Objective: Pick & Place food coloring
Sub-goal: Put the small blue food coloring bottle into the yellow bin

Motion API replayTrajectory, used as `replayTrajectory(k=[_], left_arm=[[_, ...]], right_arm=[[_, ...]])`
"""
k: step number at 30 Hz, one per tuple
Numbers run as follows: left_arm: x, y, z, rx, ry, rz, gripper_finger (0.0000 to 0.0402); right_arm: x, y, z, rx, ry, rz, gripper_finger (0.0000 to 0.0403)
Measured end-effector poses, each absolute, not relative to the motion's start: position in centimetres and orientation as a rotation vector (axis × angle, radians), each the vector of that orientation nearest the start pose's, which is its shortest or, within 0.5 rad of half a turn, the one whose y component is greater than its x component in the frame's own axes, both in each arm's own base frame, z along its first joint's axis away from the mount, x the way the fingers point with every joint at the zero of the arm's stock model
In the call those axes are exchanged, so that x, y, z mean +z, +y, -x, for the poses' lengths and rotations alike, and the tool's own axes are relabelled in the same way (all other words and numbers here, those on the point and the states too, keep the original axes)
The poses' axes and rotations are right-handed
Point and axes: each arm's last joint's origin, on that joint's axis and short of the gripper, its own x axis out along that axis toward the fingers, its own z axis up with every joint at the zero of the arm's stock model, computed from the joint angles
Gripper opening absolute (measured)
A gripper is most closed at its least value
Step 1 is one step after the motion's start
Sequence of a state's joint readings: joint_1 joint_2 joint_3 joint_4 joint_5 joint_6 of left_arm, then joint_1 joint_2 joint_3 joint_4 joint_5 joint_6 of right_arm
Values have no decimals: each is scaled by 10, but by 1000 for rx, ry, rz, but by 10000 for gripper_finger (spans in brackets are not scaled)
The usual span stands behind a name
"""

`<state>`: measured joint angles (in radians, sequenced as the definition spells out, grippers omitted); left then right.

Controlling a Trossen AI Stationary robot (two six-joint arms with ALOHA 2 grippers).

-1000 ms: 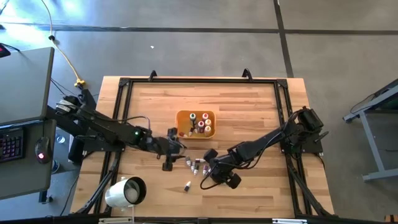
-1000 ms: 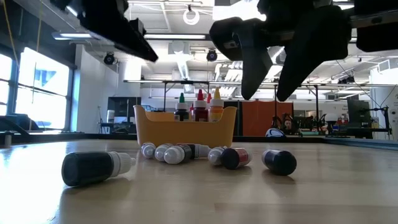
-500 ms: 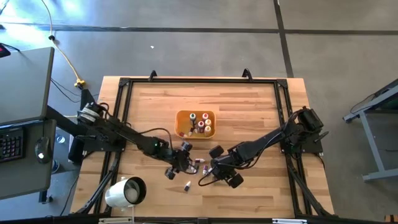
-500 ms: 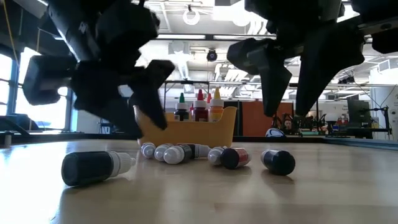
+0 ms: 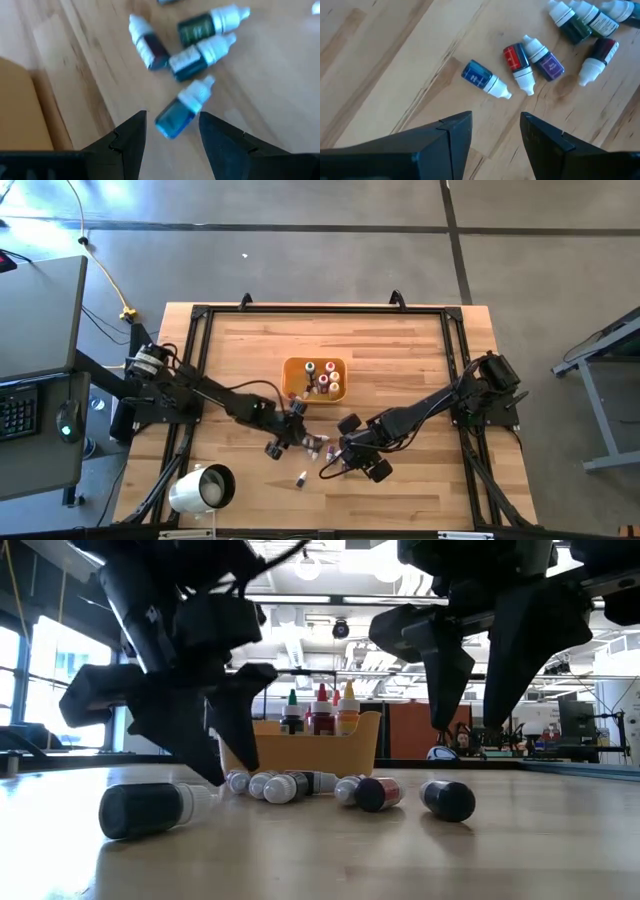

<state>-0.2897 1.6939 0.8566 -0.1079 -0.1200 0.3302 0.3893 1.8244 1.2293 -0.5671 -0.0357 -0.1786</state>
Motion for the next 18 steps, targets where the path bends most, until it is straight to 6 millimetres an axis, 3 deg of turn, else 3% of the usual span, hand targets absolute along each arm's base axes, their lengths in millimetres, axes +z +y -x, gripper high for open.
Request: replayTrajectory(k=[6, 18], left_arm=[[145, -77, -308, -304, 908, -418, 179], [146, -81, -308, -410, 881, -427, 179]], right_arm=[[183, 138, -334, 466, 1123, 341, 161], [183, 138, -334, 467, 1122, 341, 161]])
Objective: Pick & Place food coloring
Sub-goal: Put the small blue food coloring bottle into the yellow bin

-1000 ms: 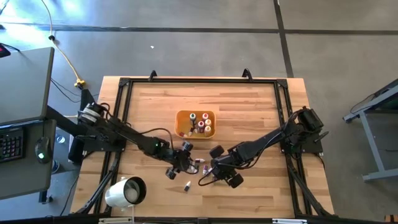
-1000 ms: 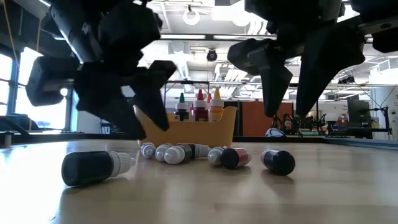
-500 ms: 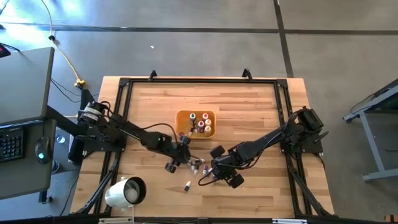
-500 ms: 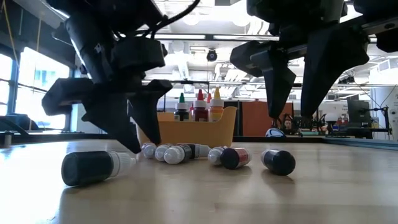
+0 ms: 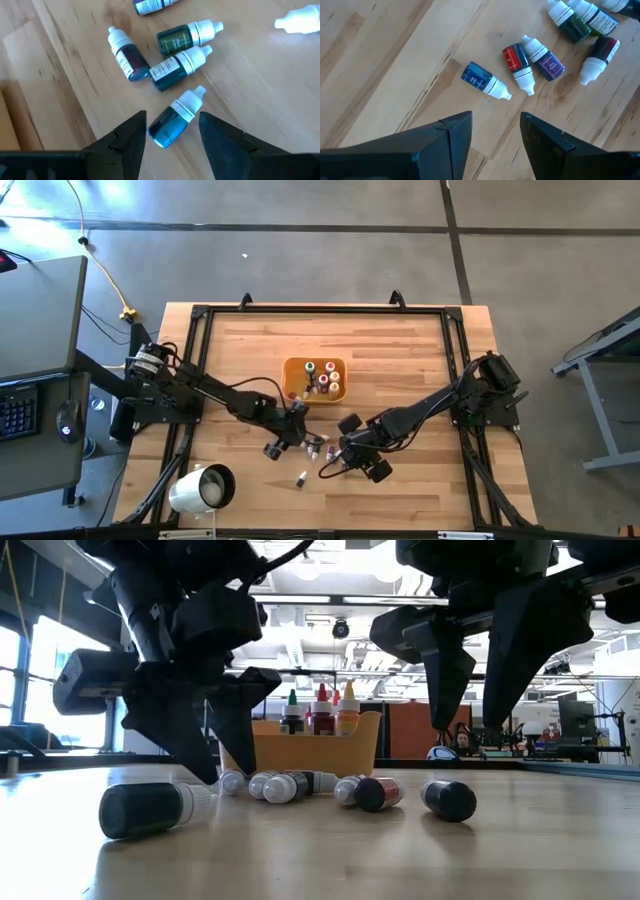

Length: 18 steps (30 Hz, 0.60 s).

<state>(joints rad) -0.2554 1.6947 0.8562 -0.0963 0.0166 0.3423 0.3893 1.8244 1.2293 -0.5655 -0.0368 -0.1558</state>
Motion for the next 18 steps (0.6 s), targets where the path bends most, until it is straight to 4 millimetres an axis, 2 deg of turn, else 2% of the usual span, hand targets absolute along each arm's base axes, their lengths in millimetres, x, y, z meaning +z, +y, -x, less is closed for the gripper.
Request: replayTrajectory(k=[13, 18], left_arm=[[128, -82, -311, -444, 925, -446, 179], [128, -83, -313, -441, 907, -446, 151]], right_arm=[[183, 138, -334, 441, 1132, 298, 161], [183, 138, -334, 441, 1132, 299, 161]])
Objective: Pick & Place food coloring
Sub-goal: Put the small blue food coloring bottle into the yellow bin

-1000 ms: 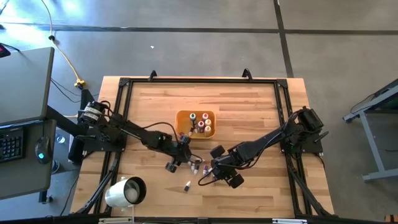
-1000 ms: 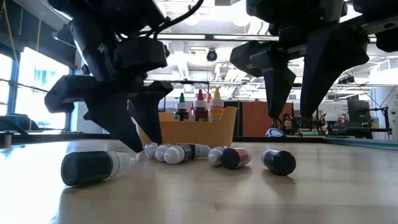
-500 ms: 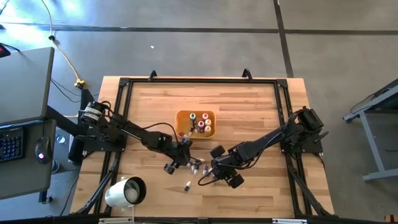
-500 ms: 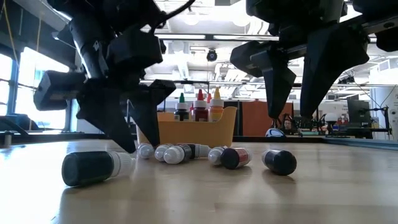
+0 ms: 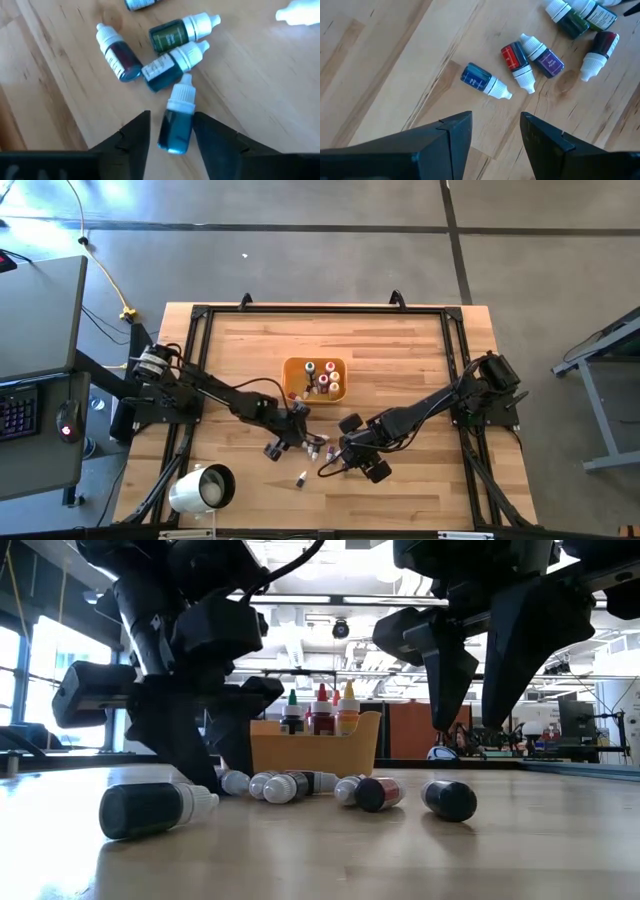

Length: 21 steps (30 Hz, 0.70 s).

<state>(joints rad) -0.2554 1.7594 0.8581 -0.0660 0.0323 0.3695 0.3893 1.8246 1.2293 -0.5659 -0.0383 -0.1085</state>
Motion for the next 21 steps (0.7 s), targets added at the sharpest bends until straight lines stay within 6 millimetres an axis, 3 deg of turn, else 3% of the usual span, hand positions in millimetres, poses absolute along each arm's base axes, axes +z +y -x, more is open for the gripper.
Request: replayTrajectory(k=[6, 11, 21], left_arm=[[129, -84, -315, -430, 891, -403, 98], [133, -84, -317, -371, 860, -335, 81], [171, -77, -338, 71, 885, -433, 84]], right_arm=[[182, 138, -334, 438, 1136, 296, 161], [183, 138, -334, 440, 1135, 300, 161], [183, 138, -334, 438, 1135, 298, 161]])
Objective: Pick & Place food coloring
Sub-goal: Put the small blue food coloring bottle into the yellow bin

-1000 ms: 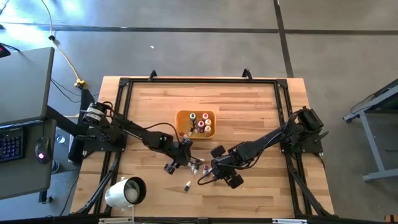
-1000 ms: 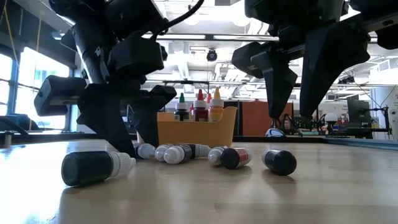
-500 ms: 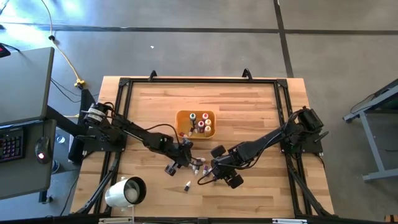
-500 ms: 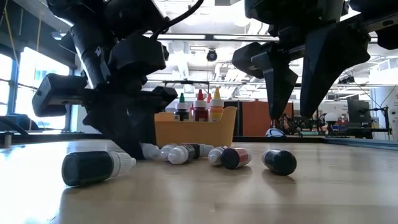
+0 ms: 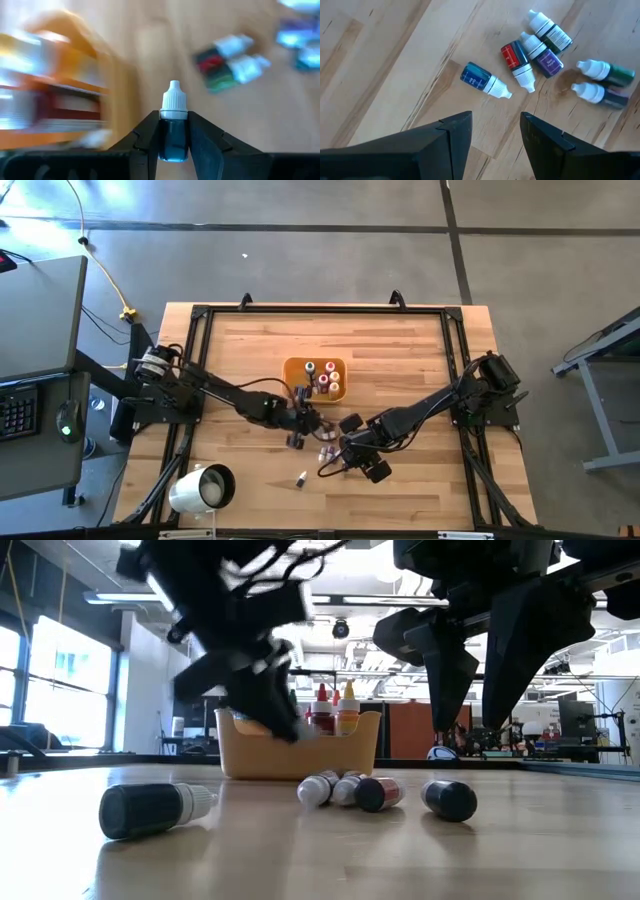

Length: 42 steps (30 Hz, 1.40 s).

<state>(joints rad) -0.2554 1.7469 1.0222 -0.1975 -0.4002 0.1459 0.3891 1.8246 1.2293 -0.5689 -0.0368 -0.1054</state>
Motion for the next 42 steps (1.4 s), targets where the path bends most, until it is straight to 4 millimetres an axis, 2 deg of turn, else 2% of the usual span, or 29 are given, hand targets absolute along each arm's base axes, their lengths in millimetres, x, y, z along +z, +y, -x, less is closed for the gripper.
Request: replayTrajectory(k=[4, 9, 15, 21, 31, 42], left_arm=[[192, -74, -344, 212, 917, -518, 84], [206, -69, -342, 330, 999, -566, 85], [201, -50, -340, 402, 1033, -454, 103], [197, -32, -342, 414, 1055, -333, 142], [197, -34, -343, 366, 1049, -269, 156], [196, -34, -343, 369, 1045, -232, 156]], right_arm=[[182, 138, -334, 438, 1135, 297, 161], [183, 138, -334, 438, 1134, 297, 161], [184, 140, -338, 459, 1077, 315, 161], [178, 145, -344, 579, 1023, 348, 161], [159, 150, -347, 766, 992, 500, 154], [140, 152, -354, 820, 951, 629, 144]])
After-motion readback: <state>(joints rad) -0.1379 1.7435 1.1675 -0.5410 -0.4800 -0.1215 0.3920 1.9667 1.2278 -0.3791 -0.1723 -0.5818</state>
